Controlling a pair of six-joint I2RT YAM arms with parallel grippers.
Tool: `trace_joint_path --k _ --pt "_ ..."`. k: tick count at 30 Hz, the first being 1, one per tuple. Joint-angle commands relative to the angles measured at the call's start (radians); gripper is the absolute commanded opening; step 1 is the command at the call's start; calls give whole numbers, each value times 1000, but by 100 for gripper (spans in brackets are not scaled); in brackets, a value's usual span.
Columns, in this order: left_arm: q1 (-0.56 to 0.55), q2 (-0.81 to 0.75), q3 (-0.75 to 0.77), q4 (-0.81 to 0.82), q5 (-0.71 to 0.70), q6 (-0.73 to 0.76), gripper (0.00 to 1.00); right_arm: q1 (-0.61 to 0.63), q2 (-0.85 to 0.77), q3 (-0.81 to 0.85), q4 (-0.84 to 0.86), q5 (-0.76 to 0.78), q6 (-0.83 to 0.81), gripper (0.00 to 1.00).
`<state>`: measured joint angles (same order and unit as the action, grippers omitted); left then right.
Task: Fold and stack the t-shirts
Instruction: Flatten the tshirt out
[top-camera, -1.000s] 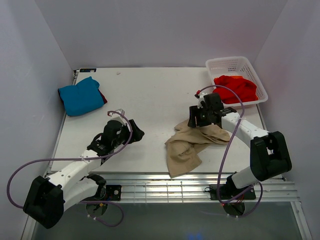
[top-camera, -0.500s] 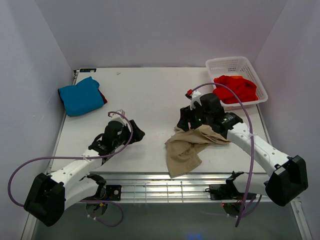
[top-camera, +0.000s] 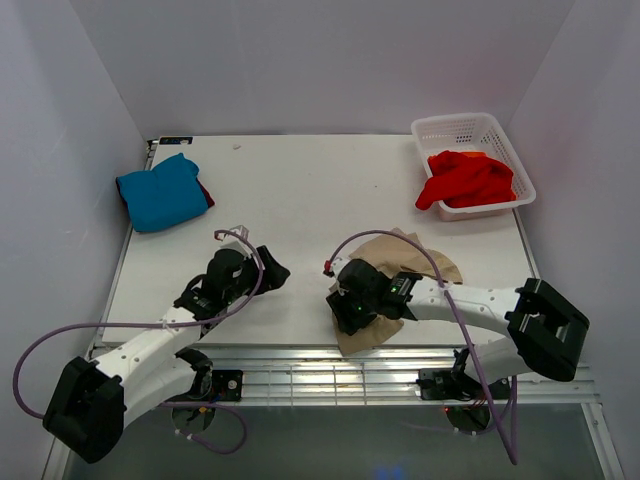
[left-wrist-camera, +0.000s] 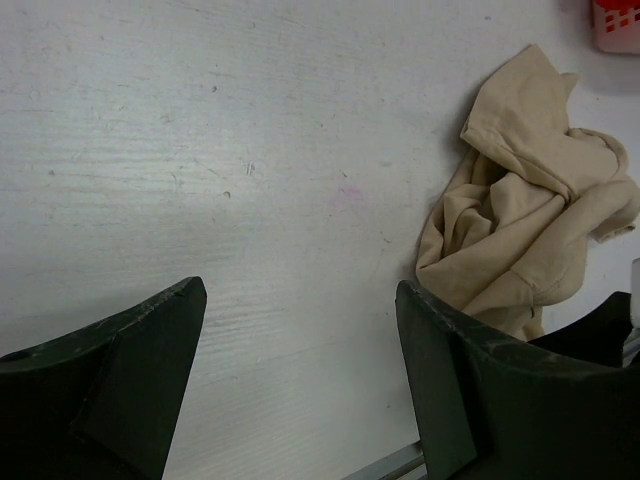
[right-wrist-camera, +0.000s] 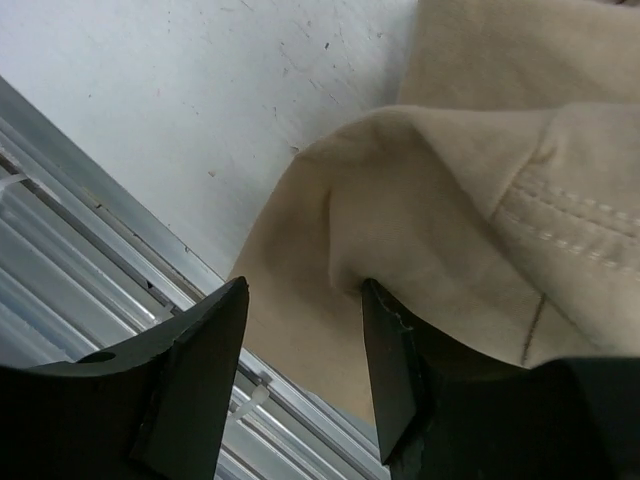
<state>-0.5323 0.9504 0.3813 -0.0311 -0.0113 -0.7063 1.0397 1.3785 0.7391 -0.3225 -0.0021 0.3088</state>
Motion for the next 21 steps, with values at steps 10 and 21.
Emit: trace_joint_path --k 10,21 --pt "-8 -72 -38 -15 -22 15 87 177 120 138 -39 267 162 58" --pt "-8 -65 -41 -6 -18 25 87 232 277 137 -49 312 237 58"
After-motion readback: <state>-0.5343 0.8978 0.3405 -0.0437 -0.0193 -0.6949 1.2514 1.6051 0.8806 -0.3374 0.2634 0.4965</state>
